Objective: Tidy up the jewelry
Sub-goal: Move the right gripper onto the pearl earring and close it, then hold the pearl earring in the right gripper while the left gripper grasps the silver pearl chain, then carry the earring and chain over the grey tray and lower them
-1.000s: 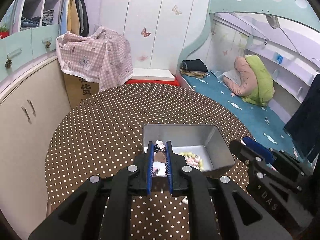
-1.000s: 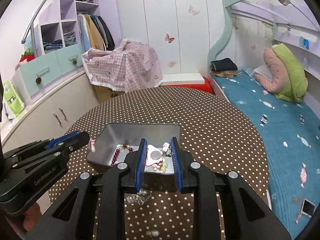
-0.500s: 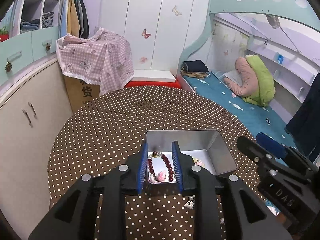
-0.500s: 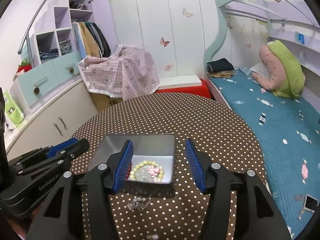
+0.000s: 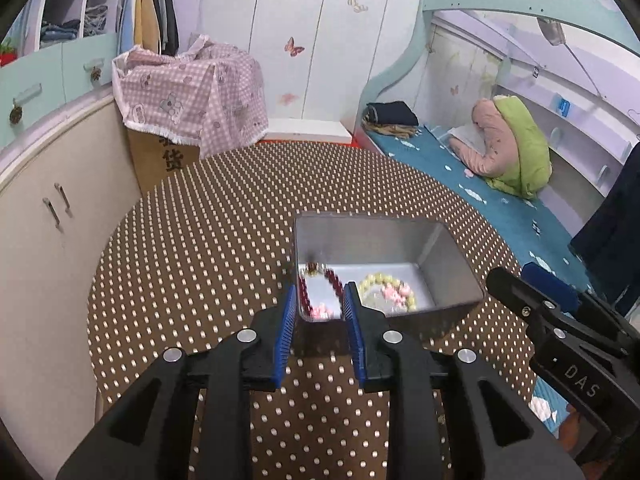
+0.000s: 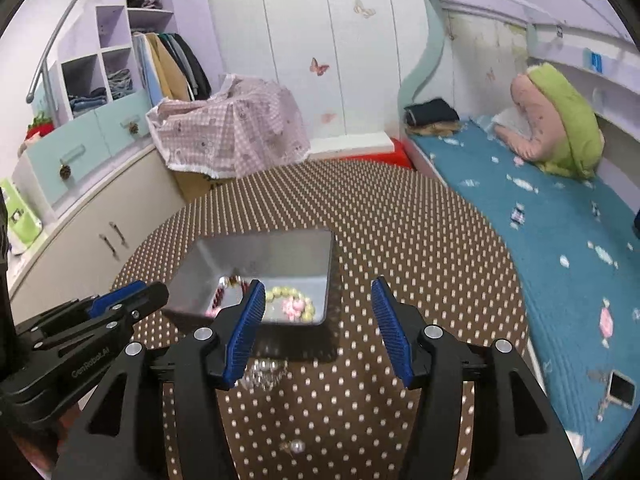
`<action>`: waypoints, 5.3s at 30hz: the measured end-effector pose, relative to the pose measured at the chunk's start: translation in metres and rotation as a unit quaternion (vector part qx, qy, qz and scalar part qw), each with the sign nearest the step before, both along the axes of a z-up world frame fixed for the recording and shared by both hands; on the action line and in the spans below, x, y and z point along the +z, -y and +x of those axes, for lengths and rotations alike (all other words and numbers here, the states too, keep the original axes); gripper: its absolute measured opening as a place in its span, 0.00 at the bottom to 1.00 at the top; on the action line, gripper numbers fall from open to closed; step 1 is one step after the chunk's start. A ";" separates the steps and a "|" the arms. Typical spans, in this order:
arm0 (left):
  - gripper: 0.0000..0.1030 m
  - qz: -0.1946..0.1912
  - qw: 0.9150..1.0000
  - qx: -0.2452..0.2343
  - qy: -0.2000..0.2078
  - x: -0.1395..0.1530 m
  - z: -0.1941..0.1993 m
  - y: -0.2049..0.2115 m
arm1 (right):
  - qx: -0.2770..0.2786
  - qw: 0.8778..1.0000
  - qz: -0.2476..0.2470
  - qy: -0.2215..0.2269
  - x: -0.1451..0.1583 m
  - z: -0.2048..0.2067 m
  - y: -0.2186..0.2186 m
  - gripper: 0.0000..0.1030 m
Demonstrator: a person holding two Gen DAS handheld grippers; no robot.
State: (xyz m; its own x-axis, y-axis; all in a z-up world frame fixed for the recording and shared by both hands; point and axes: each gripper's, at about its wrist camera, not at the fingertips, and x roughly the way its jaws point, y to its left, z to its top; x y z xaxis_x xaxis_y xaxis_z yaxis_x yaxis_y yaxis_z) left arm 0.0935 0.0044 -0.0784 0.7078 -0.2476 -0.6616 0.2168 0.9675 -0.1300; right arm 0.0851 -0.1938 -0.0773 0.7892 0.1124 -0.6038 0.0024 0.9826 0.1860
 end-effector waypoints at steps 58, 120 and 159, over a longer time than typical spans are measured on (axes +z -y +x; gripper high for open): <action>0.39 0.003 0.994 -0.060 -0.086 -0.059 0.000 0.065 | 0.016 0.997 -0.013 -0.070 -0.060 -0.009 0.030 0.18; 0.07 0.051 0.997 -0.054 -0.034 -0.047 -0.024 0.044 | 0.022 1.000 -0.002 -0.018 -0.018 -0.015 0.028 0.18; 0.08 0.006 0.997 -0.059 0.049 0.051 0.026 0.040 | 0.090 0.996 -0.022 0.005 0.029 0.041 -0.018 0.18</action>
